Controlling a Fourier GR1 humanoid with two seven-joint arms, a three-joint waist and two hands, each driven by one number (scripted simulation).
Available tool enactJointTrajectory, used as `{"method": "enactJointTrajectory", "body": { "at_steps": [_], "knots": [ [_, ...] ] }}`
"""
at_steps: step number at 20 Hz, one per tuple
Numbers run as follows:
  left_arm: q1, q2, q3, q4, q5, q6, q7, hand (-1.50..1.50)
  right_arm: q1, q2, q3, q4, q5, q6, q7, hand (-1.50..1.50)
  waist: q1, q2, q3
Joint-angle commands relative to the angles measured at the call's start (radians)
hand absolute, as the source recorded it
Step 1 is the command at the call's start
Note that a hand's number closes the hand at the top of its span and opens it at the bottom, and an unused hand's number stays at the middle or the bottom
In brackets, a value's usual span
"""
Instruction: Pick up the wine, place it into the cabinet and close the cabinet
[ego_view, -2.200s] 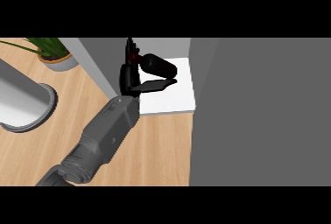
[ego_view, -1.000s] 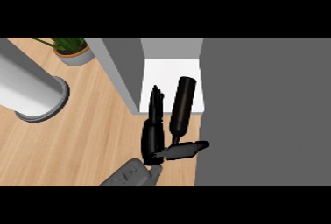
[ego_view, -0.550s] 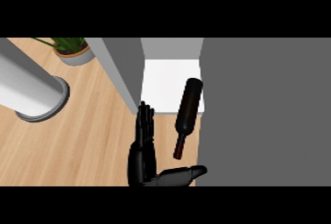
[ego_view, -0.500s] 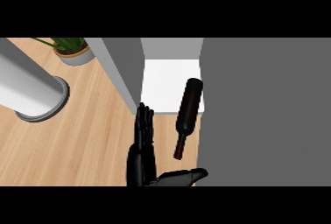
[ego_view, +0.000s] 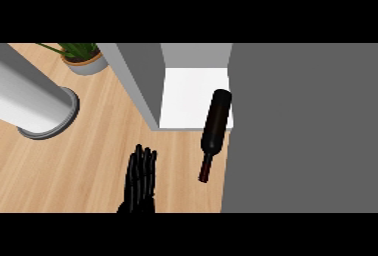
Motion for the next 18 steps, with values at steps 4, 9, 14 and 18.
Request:
{"method": "enactJointTrajectory", "body": {
  "at_steps": [4,9,14,18],
  "knots": [
    [0.141,0.194,0.001,-0.181,0.002,-0.104,-0.012,-1.5,0.023,-0.046,-0.022,-0.079,-0.165,0.066,0.069,1.5,0.002,0.0,0.0],
    [0.196,0.286,0.074,-0.202,0.043,-0.206,-0.039,-1.5,0.123,-0.042,0.026,-0.158,-0.164,0.119,0.04,1.5,-0.005,-0.001,-0.001],
    [0.272,0.325,0.102,-0.276,0.053,-0.209,-0.052,-1.5,0.17,0.045,0.207,-0.114,-0.146,0.076,0.1,1.5,0.004,-0.002,-0.001],
    [0.275,0.384,0.22,-0.346,0.099,-0.244,-0.028,-1.5,0.151,0.05,0.211,-0.141,-0.174,0.033,0.174,1.5,0.003,0.0,-0.001]
  ]
}}
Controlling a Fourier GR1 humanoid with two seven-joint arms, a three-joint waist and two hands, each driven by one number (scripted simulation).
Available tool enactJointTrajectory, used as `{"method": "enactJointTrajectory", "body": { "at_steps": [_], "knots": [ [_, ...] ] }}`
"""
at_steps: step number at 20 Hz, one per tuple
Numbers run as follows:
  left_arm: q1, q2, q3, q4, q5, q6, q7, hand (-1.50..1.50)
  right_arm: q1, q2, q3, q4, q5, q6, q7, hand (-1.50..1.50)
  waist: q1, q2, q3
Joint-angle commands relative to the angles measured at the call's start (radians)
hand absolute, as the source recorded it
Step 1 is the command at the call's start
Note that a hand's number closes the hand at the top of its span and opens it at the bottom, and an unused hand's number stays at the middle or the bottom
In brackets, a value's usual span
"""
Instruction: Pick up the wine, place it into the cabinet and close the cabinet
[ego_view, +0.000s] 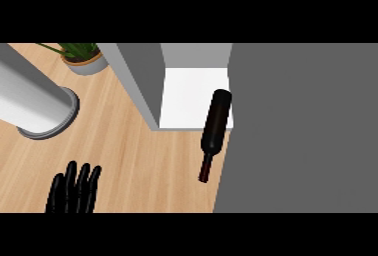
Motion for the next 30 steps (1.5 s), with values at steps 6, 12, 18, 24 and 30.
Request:
{"method": "enactJointTrajectory", "body": {
  "at_steps": [6,12,18,24,30],
  "knots": [
    [0.145,0.11,0.189,-0.081,0.103,-0.129,-0.057,-1.5,0.044,-0.013,0.205,-0.21,-0.059,0.042,0.088,1.5,0.007,-0.006,-0.001],
    [0.216,0.199,0.364,-0.087,0.223,-0.241,-0.024,-1.5,0.007,0.065,0.452,-0.199,0.106,-0.05,0.139,1.5,0.0,-0.006,-0.002],
    [0.257,0.22,0.473,-0.037,0.274,-0.352,-0.04,-1.5,0.009,0.078,0.632,-0.16,0.224,-0.157,0.098,1.5,-0.004,-0.008,-0.002],
    [0.238,0.257,0.578,-0.023,0.347,-0.417,0.018,-1.5,-0.12,0.077,0.8,-0.058,0.37,-0.38,0.05,1.5,-0.003,-0.007,-0.003],
    [0.265,0.249,0.588,-0.045,0.361,-0.453,0.04,-1.5,-0.259,0.075,0.815,0.005,0.444,-0.472,0.044,1.5,0.009,-0.006,-0.002]
  ]
}}
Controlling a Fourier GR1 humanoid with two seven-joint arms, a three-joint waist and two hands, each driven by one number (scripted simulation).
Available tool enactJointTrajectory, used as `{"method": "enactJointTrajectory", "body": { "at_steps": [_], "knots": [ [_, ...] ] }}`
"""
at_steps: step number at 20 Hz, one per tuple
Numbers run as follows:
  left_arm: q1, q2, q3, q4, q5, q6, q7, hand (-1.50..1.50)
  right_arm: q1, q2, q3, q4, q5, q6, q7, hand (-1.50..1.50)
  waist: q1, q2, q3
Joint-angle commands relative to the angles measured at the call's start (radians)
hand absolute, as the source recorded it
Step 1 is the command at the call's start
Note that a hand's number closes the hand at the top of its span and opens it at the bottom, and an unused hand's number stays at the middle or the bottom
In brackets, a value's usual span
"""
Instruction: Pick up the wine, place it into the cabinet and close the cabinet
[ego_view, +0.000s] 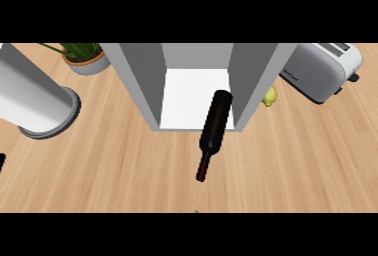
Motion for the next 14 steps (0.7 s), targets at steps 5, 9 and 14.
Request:
{"method": "enactJointTrajectory", "body": {
  "at_steps": [5,9,14],
  "knots": [
    [-0.045,-0.011,0.023,0.025,0.033,-0.071,0.054,-1.5,-0.292,0.063,0.129,0.07,0.077,-0.185,0.063,1.5,0.007,0.006,-0.001],
    [-0.028,-0.035,0.018,0.004,0.008,-0.051,0.051,-1.5,-0.409,0.061,0.05,0.124,-0.001,-0.218,0.09,1.5,0.023,0.01,0.0],
    [-0.096,-0.023,0.059,0.01,0.05,-0.049,0.108,-1.5,-0.565,0.061,-0.013,0.257,-0.119,-0.323,0.018,1.5,0.033,0.014,0.0]
  ]
}}
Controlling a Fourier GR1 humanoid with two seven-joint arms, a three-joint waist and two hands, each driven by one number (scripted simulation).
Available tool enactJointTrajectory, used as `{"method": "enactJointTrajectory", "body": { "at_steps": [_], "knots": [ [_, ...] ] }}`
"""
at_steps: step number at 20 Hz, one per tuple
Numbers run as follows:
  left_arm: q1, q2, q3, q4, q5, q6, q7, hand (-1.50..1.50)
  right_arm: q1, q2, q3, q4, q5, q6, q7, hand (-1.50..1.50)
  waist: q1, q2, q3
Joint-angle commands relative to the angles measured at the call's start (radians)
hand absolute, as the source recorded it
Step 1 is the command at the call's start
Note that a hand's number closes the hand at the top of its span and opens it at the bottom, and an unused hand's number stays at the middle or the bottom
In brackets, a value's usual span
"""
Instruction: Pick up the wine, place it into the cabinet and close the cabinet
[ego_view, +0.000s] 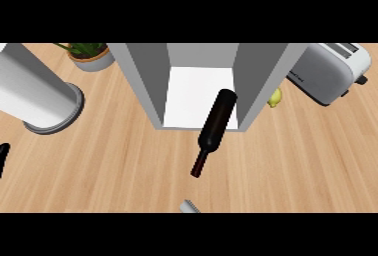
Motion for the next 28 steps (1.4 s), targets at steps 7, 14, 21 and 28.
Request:
{"method": "enactJointTrajectory", "body": {
  "at_steps": [7,14,21,28],
  "knots": [
    [-0.067,-0.029,0.021,0.004,0.013,0.041,0.079,-1.5,-0.537,0.143,-0.147,0.422,-0.193,-0.173,-0.05,1.5,0.007,0.0,0.001],
    [-0.069,-0.066,0.016,0.031,-0.025,0.012,0.07,-1.5,-0.707,0.144,-0.303,0.728,-0.194,-0.037,-0.178,1.5,-0.003,0.003,0.002],
    [-0.066,-0.094,0.02,0.03,-0.073,0.02,0.089,-1.5,-0.793,0.145,-0.442,0.946,-0.193,0.033,-0.227,1.5,-0.011,0.0,0.002],
    [-0.104,-0.164,-0.022,0.064,-0.135,0.041,0.074,-1.5,-0.792,0.114,-0.529,1.161,-0.236,0.157,-0.411,1.5,-0.011,0.006,0.002]
  ]
}}
